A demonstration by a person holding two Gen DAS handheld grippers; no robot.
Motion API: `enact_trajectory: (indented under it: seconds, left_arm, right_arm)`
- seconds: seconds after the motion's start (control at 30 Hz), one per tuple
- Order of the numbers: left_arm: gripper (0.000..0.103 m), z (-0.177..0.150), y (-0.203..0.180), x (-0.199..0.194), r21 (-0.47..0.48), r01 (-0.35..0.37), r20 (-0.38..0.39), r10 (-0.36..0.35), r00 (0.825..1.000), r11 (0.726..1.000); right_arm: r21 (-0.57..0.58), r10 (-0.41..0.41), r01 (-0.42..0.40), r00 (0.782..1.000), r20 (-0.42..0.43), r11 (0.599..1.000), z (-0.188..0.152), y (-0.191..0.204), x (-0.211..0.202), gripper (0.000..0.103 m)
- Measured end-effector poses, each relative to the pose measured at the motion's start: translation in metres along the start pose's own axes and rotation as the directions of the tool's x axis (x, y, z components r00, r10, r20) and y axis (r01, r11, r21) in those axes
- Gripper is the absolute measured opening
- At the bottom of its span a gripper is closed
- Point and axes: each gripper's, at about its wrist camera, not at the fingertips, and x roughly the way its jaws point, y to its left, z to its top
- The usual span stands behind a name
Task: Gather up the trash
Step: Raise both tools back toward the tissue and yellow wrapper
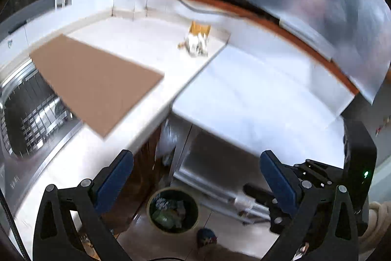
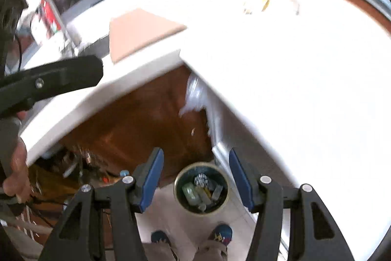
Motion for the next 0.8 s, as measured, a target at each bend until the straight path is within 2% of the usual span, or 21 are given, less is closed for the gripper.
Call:
enact_trajectory:
  seconds: [0.13, 0.33, 0.5, 0.53, 0.67, 0.8]
  left_arm:
    - [0.102, 0.045, -0.006, -0.008, -0.007, 0.004, 0.028, -0.004, 1.0, 1.0]
    - [0.102, 0.099, -0.008, 0.022, -0.028, 0.003, 0.022, -0.003, 1.0, 1.0]
    - [0.102, 0.141, -0.002, 0.066, -0.049, -0.011, -0.006, 0.011, 1.0, 0.999]
    - [0.102, 0.151, -0.003, 0.079, -0.052, -0.015, -0.014, 0.014, 1.0, 0.999]
    - [0.102, 0.178, -0.011, 0.118, -0.037, -0.027, -0.031, 0.026, 0.999, 0.999]
    - [0.102, 0.201, -0.02, 0.161, -0.022, -0.038, -0.053, 0.037, 0.998, 0.999]
  right_arm:
    - [0.034, -0.039, 0.037, 0.998, 0.051, 0.999, 0.043, -0.023, -0.02, 0.056]
    - [0.036, -0.114, 0.111, 0.989, 0.092, 0.993, 0.106, -0.056, -0.025, 0.056]
    - [0.008, -0.182, 0.183, 0.975, 0.128, 0.983, 0.154, -0.077, -0.009, 0.056]
    - [0.009, -0.185, 0.185, 0.974, 0.133, 0.983, 0.162, -0.081, -0.004, 0.054]
    - [0.024, -0.185, 0.184, 0.977, 0.104, 0.983, 0.189, -0.103, 0.029, 0.021]
    - [0.064, -0.193, 0.189, 0.978, 0.076, 0.98, 0.208, -0.127, 0.059, 0.018]
